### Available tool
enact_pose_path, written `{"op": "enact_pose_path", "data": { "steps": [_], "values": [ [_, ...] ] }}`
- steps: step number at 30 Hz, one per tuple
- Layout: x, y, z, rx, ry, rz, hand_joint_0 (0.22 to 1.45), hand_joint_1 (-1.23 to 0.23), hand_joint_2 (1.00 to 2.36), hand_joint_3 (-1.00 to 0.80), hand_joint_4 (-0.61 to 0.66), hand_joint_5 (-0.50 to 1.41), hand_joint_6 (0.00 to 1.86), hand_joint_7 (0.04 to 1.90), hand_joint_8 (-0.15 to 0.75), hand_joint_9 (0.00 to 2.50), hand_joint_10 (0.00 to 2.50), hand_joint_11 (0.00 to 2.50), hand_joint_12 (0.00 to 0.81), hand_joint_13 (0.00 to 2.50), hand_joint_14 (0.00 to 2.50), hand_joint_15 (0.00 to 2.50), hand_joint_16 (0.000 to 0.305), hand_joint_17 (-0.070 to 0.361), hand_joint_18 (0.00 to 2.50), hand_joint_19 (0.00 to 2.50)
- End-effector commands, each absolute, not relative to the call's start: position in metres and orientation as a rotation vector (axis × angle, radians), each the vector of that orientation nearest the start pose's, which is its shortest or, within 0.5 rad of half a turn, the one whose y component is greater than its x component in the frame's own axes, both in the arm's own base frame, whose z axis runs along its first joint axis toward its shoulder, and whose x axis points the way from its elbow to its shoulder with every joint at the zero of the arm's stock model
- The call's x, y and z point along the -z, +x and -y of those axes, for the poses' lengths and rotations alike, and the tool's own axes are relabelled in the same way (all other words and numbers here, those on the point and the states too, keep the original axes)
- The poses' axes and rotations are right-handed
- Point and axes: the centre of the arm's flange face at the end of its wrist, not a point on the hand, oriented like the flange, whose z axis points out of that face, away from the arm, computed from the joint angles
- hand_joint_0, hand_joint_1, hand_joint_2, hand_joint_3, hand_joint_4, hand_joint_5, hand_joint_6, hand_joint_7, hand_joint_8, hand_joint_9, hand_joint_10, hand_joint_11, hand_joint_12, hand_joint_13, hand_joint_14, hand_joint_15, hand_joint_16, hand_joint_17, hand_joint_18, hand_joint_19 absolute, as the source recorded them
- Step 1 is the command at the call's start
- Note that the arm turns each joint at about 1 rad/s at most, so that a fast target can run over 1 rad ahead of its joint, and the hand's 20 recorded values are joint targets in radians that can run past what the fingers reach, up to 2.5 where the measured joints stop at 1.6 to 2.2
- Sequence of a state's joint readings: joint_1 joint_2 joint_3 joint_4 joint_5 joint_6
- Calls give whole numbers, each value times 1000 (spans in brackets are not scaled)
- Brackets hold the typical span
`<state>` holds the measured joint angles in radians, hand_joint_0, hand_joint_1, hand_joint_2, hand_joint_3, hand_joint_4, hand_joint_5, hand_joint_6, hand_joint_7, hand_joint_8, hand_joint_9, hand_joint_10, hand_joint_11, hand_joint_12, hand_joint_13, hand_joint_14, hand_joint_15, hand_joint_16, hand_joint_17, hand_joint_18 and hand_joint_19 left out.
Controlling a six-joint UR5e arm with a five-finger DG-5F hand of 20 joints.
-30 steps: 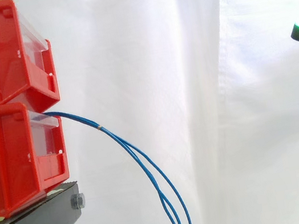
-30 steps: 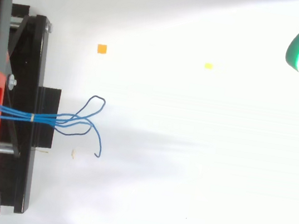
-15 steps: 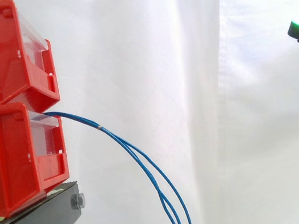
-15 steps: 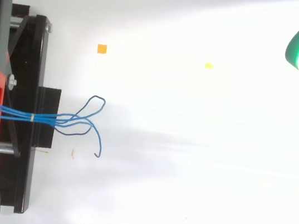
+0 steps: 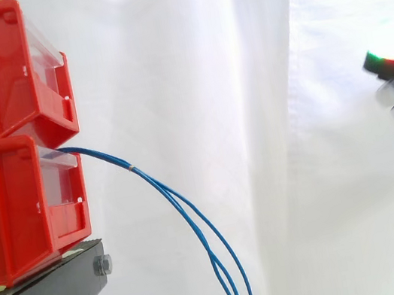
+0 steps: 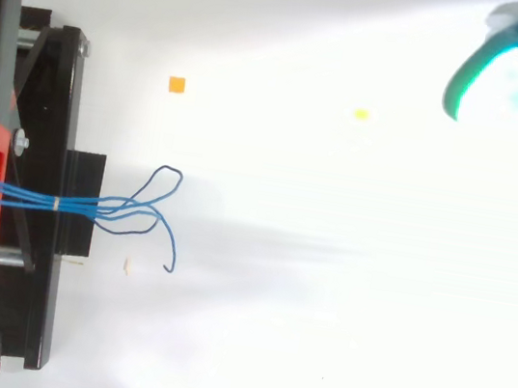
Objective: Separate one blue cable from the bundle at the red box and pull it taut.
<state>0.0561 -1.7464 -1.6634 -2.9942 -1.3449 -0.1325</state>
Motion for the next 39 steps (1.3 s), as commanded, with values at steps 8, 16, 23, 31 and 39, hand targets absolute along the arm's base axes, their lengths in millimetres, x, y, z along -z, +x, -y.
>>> {"op": "enact_pose_path", "data": {
  "steps": [8,16,23,31,39],
  "values": [
    [-345,597,122,-923,1215,-1216,479,-564,1000,-500,153,-259,502,709,266,124,3,93,371,180,6,176,57,128,0,363],
    [-323,623,122,-897,1172,-1199,484,-580,1000,-500,173,-251,502,706,277,175,2,106,374,223,7,179,57,127,50,355],
    [-305,655,117,-902,1170,-1213,490,-582,1000,-500,177,-250,502,712,279,202,3,122,373,245,6,184,56,126,75,363],
    [-288,686,110,-931,1149,-1223,494,-583,1000,-500,182,-248,502,718,281,221,3,145,373,268,7,201,56,125,112,386],
    [-261,707,107,-963,1128,-1188,497,-587,1000,-500,187,-246,502,718,285,238,4,163,372,282,7,205,55,124,136,380]
  ]
}}
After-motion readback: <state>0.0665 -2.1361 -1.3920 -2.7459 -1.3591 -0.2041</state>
